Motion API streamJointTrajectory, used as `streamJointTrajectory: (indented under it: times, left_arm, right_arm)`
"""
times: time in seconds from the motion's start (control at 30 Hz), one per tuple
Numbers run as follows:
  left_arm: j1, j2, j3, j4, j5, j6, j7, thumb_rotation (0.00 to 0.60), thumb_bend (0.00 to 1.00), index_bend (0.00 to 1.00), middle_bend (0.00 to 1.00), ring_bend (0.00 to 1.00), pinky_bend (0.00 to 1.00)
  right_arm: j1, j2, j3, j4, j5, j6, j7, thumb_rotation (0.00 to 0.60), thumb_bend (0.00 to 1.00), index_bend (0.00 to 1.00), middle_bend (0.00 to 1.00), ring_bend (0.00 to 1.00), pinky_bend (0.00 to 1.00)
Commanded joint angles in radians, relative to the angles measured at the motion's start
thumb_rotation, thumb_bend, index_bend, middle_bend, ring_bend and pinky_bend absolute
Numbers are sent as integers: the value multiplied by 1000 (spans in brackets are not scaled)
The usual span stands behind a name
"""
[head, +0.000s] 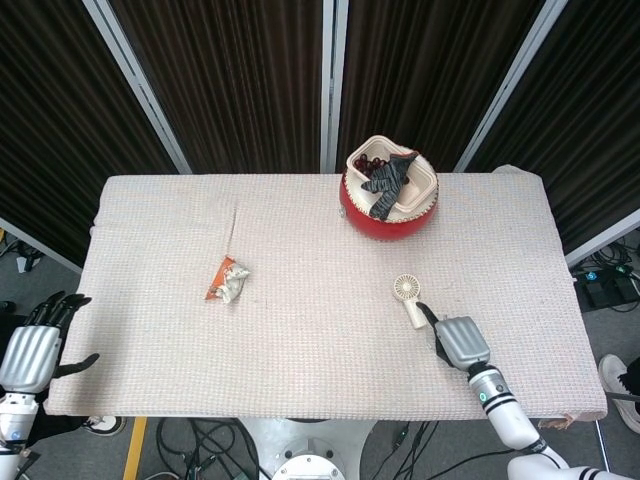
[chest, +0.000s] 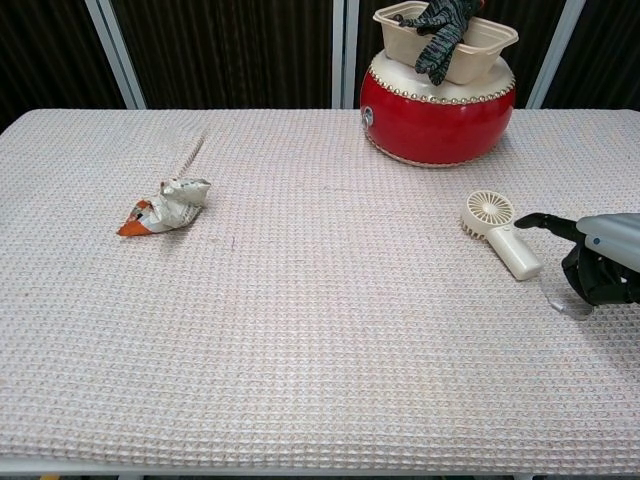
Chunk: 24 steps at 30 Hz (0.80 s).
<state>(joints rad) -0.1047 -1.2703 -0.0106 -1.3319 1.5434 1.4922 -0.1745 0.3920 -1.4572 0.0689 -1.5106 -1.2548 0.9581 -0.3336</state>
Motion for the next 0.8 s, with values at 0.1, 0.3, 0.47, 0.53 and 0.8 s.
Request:
streamJointTrajectory:
  times: [0.1, 0.3, 0.47, 0.53, 0.8]
  left_arm:
    - [1, 1, -1, 2, 1, 2, -2, 600, 0, 189, 156, 80, 180]
    - [1, 4, 1, -2, 4, 2, 0, 600, 0, 188, 156, 80, 180]
    - [2, 3, 3, -2, 4, 0, 0, 600, 0, 188, 156, 80, 180]
    - [2, 3, 3, -1, 4, -1, 0, 600, 0, 188, 156, 80, 180]
    - [2, 1, 4, 2, 1, -6, -4, 600, 0, 188, 156, 80, 180]
  right_arm:
    - [15, -10, 1, -7, 46, -9, -39, 600, 1000, 0, 821, 676, 574]
    - [26, -15, 0, -12, 66, -3, -50, 600, 1000, 0, 821, 676, 574]
    - [33, -13, -1, -12, 79, 1, -53, 600, 1000, 0, 818, 676, 574]
    - [35, -13, 0, -11, 86, 3, -56, 600, 1000, 0, 817, 677, 574]
    - [48, -22, -12, -2, 114, -5, -80, 600, 1000, 0, 819, 676, 574]
